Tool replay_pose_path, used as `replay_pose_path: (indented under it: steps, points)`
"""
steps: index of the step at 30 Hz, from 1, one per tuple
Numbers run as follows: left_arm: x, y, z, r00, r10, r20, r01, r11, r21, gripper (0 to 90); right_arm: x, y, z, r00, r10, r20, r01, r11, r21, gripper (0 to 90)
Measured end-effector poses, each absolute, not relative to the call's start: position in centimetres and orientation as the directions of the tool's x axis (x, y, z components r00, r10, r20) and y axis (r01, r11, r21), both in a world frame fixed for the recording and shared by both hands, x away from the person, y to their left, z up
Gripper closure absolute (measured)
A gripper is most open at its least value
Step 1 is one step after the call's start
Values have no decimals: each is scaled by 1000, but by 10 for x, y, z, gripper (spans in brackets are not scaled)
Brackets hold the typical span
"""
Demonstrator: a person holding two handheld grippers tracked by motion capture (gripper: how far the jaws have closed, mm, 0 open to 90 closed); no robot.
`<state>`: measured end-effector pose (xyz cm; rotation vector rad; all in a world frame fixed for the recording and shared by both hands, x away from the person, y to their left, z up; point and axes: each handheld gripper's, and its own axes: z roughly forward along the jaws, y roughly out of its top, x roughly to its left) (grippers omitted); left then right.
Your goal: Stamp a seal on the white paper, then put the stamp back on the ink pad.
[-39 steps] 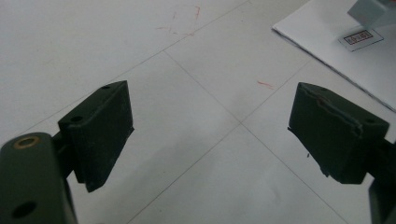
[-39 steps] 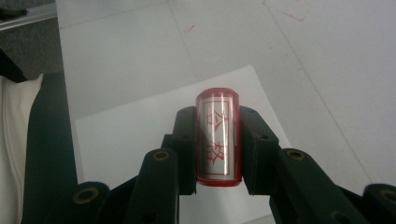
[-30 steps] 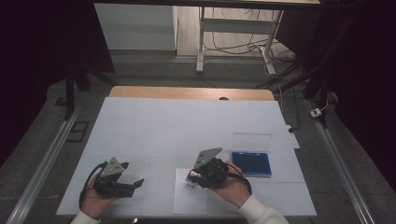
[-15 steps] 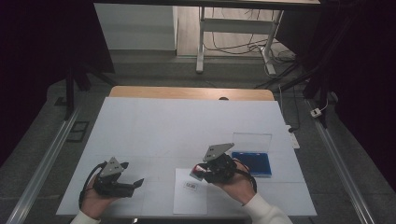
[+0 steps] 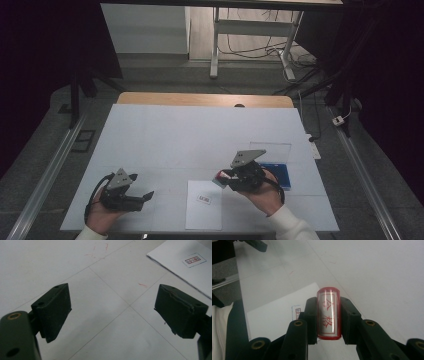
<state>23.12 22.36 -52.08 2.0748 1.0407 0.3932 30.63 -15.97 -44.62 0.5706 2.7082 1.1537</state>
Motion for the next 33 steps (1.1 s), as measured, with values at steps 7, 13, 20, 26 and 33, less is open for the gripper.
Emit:
replay_pose_path:
  steps: [7, 13, 20, 26, 33]
  points:
    - [231, 224, -521, 619, 782, -63, 545, -371, 752, 136, 308, -167, -442, -910, 414, 13, 292, 620, 728, 700]
    - [231, 224, -520, 619, 783, -63, 544, -370, 753, 136, 310, -175, -439, -902, 431, 4, 296, 614, 732, 700]
    - [231, 224, -520, 620, 783, -62, 543, -371, 753, 136, 313, -184, -436, -891, 454, -1, 304, 598, 742, 700]
    - [231, 224, -520, 619, 783, -62, 544, -370, 753, 136, 316, -192, -434, -882, 471, -4, 313, 593, 742, 700]
    - [231, 224, -520, 621, 781, -61, 542, -372, 753, 136, 321, -205, -434, -864, 503, -20, 332, 599, 728, 700]
